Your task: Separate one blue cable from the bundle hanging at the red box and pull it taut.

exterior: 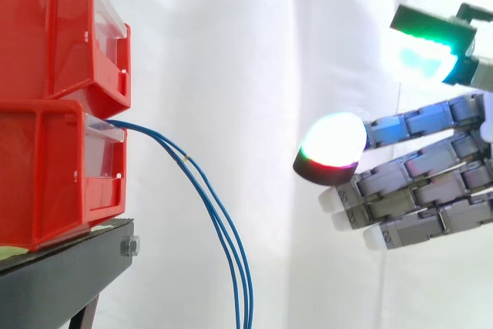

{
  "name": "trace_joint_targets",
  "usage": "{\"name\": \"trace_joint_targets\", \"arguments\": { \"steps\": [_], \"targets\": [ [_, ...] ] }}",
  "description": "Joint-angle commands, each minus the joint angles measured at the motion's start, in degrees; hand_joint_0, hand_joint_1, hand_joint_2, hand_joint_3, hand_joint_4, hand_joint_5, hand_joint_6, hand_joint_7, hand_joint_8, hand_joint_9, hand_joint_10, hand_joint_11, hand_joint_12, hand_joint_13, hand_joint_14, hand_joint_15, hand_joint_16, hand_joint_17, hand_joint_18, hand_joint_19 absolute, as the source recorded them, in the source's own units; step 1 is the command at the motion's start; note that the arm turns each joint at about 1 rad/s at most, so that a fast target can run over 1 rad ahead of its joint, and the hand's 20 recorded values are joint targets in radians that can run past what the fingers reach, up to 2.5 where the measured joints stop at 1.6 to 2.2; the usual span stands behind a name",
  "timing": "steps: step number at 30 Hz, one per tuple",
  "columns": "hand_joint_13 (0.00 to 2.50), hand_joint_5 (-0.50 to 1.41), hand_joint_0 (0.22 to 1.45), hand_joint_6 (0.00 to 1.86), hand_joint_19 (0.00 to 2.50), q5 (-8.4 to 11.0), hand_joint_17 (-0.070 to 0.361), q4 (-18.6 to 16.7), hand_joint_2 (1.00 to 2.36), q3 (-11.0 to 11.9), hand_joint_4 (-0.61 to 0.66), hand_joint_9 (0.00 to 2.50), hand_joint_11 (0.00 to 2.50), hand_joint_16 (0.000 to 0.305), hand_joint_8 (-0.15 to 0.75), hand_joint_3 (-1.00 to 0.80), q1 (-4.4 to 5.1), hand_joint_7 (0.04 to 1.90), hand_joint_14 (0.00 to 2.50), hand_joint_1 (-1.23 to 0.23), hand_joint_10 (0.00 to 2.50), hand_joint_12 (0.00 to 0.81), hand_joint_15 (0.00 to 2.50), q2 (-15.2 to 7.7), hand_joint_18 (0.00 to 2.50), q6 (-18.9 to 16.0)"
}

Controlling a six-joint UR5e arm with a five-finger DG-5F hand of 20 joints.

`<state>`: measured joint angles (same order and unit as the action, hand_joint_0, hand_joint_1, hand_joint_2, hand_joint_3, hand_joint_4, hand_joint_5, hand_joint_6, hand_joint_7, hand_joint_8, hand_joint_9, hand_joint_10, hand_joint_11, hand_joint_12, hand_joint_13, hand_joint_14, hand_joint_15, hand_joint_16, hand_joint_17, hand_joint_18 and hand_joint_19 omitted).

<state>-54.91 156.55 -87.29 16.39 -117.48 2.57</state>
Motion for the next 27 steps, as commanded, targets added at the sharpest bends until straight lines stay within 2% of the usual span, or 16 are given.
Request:
{"name": "trace_joint_targets", "arguments": {
  "steps": [1, 7, 9, 10, 13, 19, 23, 27],
  "targets": [
    [0.03, -0.22, 0.54, 0.5, 0.0, 0.16, 0.08, -1.07, 1.0, 0.02, 0.27, 0.26, 0.02, 0.036, 0.308, -0.49, -0.04, 0.81, 0.0, -0.6, 0.0, 0.304, 0.0, -0.64, 0.0, 0.16],
    [0.05, -0.22, 0.54, 0.5, 0.0, 1.3, 0.079, -1.68, 1.0, 0.46, 0.28, 0.27, 0.02, 0.035, 0.31, -0.48, -0.04, 0.82, 0.0, -0.6, 0.0, 0.302, 0.0, -1.26, 0.0, 1.04],
    [0.05, -0.22, 0.54, 0.5, 0.0, 1.92, 0.079, -1.86, 1.0, 1.69, 0.28, 0.27, 0.02, 0.035, 0.311, -0.48, -0.13, 0.82, 0.0, -0.6, 0.0, 0.3, 0.0, -2.4, 0.0, 1.57],
    [0.05, -0.22, 0.54, 0.5, 0.0, 1.92, 0.078, -2.21, 1.0, 2.92, 0.28, 0.27, 0.02, 0.035, 0.311, -0.48, -0.22, 0.82, 0.0, -0.6, 0.0, 0.3, 0.0, -4.16, 0.0, 1.57],
    [0.06, -0.22, 0.54, 0.5, 0.0, 1.92, 0.077, -2.47, 1.0, 3.53, 0.28, 0.27, 0.02, 0.034, 0.311, -0.48, -0.13, 0.82, 0.0, -0.6, 0.0, 0.3, 0.0, -4.25, 0.0, 1.83],
    [0.07, -0.22, 0.55, 0.5, 0.0, 2.35, 0.077, -3.0, 1.0, 4.06, 0.28, 0.28, 0.01, 0.034, 0.31, -0.48, -0.22, 0.82, 0.0, -0.6, 0.0, 0.298, 0.0, -4.25, 0.0, 4.64],
    [0.08, -0.22, 0.54, 0.5, 0.0, 3.06, 0.076, -3.18, 1.0, 3.97, 0.28, 0.28, 0.03, 0.034, 0.312, -0.48, -0.22, 0.82, 0.0, -0.6, 0.0, 0.299, 0.0, -4.25, 0.0, 4.64],
    [0.16, -0.21, 0.54, 0.5, 0.0, 2.97, 0.077, -3.18, 1.0, 3.97, 0.28, 0.31, 0.02, 0.034, 0.315, -0.47, -0.22, 0.81, 0.0, -0.61, 0.0, 0.297, 0.0, -4.25, 0.0, 4.64]
  ]
}}
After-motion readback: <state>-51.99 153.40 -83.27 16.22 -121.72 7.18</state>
